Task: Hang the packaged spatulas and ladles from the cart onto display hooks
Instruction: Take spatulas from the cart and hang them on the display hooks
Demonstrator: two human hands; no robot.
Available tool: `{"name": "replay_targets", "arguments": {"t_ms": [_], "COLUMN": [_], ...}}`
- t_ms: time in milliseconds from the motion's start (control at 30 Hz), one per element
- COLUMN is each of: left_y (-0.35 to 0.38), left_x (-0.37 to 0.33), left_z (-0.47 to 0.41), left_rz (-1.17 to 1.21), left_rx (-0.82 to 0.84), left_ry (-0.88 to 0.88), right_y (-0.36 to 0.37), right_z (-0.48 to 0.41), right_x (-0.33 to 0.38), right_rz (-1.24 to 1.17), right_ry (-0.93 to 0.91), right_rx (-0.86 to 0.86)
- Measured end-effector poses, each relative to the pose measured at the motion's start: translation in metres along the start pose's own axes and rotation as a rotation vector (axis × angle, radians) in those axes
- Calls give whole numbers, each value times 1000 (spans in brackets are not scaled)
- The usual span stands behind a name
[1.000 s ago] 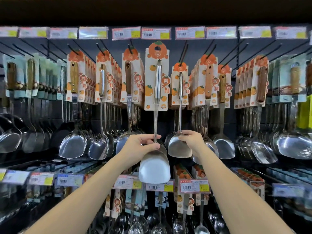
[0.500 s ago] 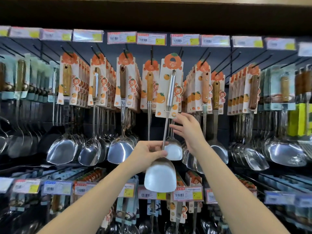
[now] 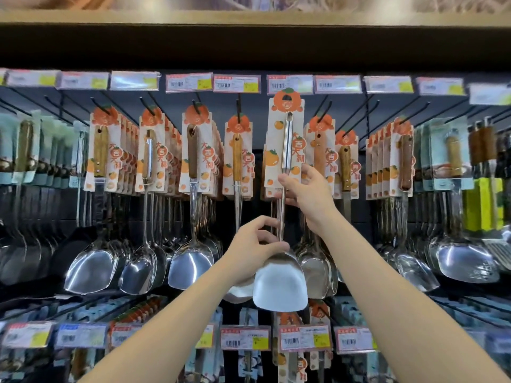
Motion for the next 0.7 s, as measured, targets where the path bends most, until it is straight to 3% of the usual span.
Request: {"name": "replay_targets", "arguments": {"t_ms": [700], "left_y": [11], "left_x": [6], "left_z": [-6], "left_rz": [-2], "left_rx": [20], "left_ry": [8], "right_y": [-9], "right_z": [0], "right_x": [-10], "right_rz": [33], "right_ry": [-69], "right_rx": [-9]}}
Point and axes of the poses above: each hand's wrist, its own z-axis away from the middle knuckle, its own y-axis out of the palm, x = y × z, the point moved 1 cm from there along -z, towards the middle knuckle, and after that the axes turned 8 degrees about -z, right-handed, at the moved point
